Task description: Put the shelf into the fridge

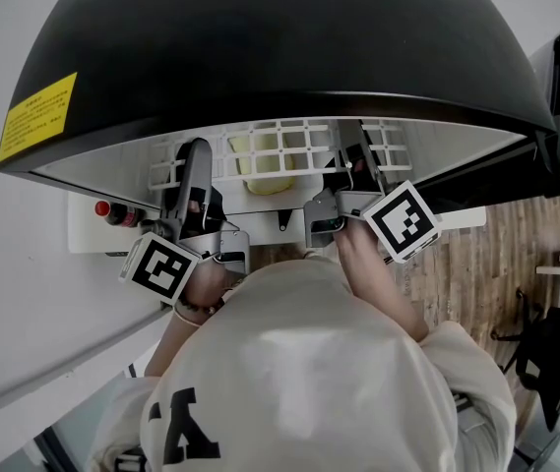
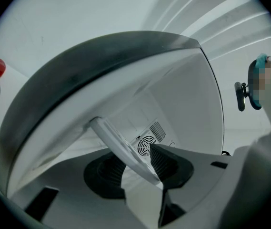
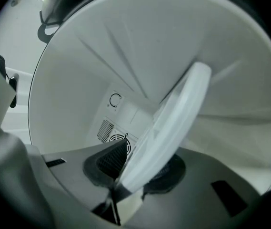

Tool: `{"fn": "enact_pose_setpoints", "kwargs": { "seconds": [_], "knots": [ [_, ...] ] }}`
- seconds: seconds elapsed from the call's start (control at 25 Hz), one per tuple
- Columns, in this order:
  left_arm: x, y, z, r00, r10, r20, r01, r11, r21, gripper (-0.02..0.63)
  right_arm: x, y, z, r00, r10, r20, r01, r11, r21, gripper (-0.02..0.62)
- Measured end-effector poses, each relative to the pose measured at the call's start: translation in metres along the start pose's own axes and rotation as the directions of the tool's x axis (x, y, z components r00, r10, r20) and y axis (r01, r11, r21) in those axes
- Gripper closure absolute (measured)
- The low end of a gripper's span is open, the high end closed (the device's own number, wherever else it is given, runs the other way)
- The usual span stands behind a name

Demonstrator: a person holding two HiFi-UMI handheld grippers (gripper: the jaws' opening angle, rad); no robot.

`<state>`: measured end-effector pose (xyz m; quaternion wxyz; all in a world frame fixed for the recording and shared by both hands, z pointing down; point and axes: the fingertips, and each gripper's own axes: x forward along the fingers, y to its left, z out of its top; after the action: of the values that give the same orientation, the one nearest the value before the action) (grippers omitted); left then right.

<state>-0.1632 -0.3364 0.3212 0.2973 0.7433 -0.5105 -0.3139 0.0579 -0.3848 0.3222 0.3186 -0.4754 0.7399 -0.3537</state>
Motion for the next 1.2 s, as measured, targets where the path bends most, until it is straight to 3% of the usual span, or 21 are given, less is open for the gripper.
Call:
{"fn": "enact_pose_setpoints", "kwargs": {
  "seconds": [1.2],
  "knots": [
    [0.018,0.006,0.004,1.000,0.003,0.014,-0.002,1.000,-0.025,0.446,0.017,-0.006,0.003,1.000,-0.006,-0.006,0.006,1.000,0.001,0.477]
  ]
}}
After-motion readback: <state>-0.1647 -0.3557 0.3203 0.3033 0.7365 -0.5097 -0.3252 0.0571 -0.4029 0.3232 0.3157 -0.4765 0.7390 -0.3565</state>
